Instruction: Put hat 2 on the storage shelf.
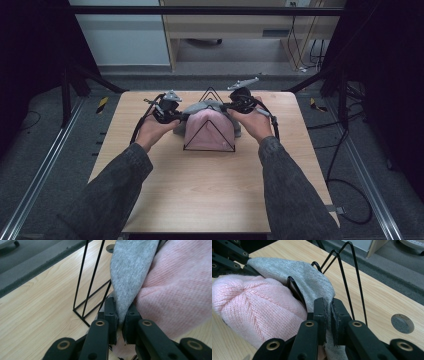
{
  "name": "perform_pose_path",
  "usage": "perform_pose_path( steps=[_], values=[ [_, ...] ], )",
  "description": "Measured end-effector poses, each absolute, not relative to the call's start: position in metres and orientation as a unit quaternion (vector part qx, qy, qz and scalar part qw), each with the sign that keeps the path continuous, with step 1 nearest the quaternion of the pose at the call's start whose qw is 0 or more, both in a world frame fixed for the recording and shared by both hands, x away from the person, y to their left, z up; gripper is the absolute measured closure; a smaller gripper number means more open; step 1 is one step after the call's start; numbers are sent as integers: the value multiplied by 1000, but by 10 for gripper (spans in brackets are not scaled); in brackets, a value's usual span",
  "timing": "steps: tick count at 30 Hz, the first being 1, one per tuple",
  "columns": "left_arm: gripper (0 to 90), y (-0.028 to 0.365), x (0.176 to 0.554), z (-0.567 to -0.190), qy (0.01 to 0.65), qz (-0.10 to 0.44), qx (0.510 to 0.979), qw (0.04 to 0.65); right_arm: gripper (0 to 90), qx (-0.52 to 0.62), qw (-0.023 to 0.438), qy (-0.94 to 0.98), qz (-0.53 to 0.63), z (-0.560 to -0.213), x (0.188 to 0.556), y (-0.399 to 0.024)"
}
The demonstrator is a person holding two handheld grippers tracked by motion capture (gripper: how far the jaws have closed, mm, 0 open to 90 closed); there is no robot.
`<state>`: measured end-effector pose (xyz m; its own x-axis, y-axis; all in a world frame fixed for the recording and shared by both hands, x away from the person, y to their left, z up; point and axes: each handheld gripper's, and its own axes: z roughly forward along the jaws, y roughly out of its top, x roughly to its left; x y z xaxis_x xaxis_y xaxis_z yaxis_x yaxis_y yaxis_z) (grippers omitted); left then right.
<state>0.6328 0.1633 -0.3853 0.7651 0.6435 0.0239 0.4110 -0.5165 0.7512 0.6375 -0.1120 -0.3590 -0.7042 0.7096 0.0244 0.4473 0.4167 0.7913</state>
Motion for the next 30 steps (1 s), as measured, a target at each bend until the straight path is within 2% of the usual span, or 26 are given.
perform_pose_path(
  steps=[5, 13, 17, 22, 30],
  values=[
    [768, 165, 632, -386, 315, 154, 856, 381, 804, 352, 158, 826, 410, -360, 638, -112],
    [654, 172, 624, -376, 329, 177, 844, 385, 649, 358, 169, 819, 416, -356, 633, -114],
    [604, 175, 615, -368, 330, 191, 842, 381, 613, 364, 176, 812, 422, -347, 627, -116],
    [514, 181, 598, -350, 338, 210, 832, 387, 566, 372, 193, 800, 429, -331, 614, -117],
    [333, 189, 567, -337, 349, 210, 825, 391, 479, 371, 209, 796, 430, -312, 587, -116]
  ],
)
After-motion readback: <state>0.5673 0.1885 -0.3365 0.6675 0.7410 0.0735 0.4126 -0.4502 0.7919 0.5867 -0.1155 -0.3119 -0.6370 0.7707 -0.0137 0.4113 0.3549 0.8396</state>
